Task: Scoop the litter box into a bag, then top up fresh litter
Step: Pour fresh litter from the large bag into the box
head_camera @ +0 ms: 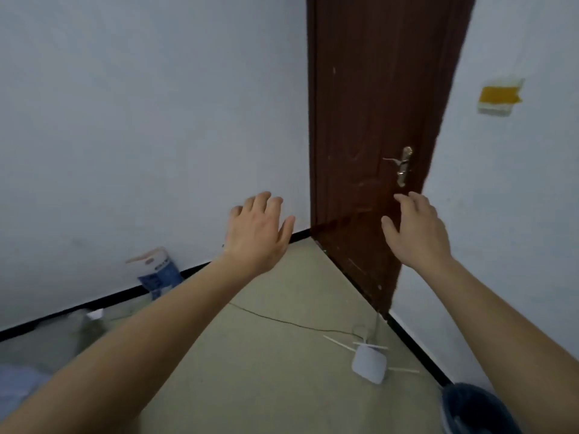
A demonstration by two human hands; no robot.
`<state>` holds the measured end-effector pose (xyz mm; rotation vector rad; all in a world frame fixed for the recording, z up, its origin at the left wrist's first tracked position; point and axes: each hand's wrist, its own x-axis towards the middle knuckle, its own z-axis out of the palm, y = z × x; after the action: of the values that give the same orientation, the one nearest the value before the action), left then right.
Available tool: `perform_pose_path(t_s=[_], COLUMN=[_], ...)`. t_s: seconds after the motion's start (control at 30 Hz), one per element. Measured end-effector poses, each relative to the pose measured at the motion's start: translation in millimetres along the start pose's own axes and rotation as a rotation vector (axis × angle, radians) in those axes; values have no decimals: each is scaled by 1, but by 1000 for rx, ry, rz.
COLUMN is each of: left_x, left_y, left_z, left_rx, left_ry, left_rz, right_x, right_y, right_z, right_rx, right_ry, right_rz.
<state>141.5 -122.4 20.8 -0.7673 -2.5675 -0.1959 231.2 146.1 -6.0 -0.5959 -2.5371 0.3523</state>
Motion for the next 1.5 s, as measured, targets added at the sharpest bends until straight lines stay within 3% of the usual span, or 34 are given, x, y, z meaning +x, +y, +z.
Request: perform_pose_path(t_s=[0.13,0.3,0.63,0.8,1.0,1.23,1.5], left_x=[-9,-9,85,111,113,114,206], left_y=[-117,-195,-308,-368,-441,-581,-732], left_z=[21,72,140,140,177,239,284], left_rx=[-2,-85,-6,53,51,35,-12], left_ry=[-6,-27,95,111,150,38,-137], left_rz=[-287,-555,-807,-866,-924,-994,-964], right_x=[28,55,214,280,298,312,389], right_y=[-110,-179,-275,-354,-447,-553,-657], right_z=[78,164,322,370,456,561,619], right_rx=[68,53,141,208,241,102,127], right_ry=[-119,-274,-480,-525,-616,-761,-709], right_rz=[-141,-325,-495,-584,-703,-773,-771])
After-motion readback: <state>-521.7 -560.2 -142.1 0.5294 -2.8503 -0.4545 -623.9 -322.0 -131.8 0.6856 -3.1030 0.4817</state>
